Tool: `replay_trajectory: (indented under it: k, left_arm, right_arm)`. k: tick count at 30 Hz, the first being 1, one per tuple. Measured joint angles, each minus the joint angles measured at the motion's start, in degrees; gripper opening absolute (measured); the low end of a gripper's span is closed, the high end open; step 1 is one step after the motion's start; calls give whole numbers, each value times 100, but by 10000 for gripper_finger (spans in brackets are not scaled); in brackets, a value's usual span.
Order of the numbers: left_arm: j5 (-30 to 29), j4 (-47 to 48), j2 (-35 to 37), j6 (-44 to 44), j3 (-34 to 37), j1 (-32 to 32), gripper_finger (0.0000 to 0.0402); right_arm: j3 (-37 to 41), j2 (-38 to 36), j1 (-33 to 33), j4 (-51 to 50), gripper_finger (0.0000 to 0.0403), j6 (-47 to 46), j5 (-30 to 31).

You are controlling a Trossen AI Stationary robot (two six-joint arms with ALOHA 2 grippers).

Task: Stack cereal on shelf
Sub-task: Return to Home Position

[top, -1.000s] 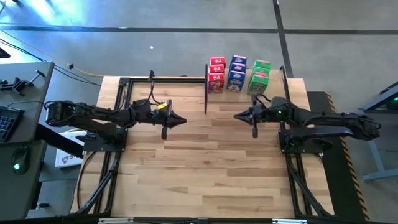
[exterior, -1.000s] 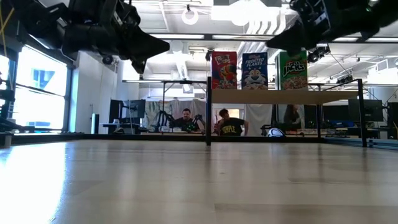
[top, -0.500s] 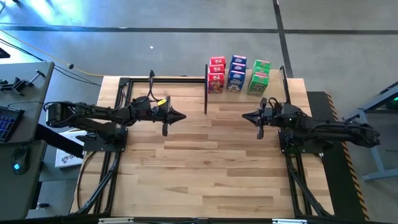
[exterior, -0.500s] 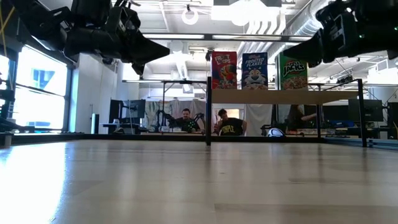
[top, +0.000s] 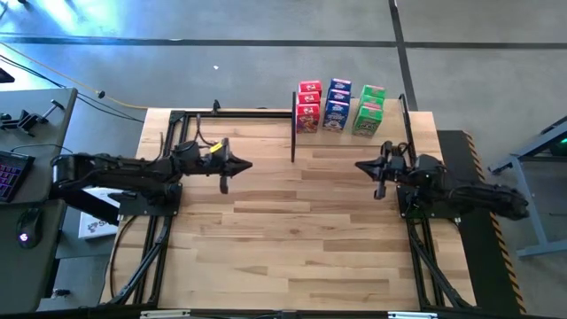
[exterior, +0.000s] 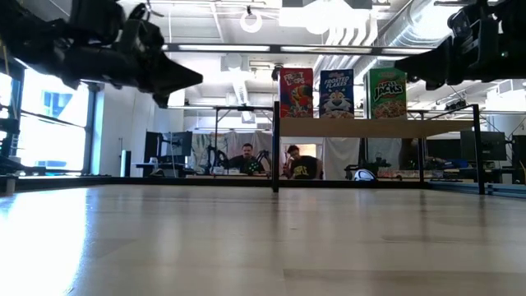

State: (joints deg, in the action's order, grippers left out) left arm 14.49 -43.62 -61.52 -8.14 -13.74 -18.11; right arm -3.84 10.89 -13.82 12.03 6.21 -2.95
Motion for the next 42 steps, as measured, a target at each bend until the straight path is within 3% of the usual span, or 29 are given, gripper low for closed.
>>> replay_trajectory:
  k: [11,17,35,42]
  left_arm:
    - [-989,378,1666,-171,980,112,1]
    - [-1092,790,2296,-302,1312,268,1]
    - [-2200,3195,4768,-228,1307,372,1]
    - [-2774,4100,5824,-247,1305,728,1]
  right_arm:
    - [0,-900,-2,-791,0,9,284]
    - [0,-1082,-2,-972,0,68,279]
    - [326,-1080,-60,-782,0,-121,660]
    - [328,-1082,-277,-967,0,-291,759]
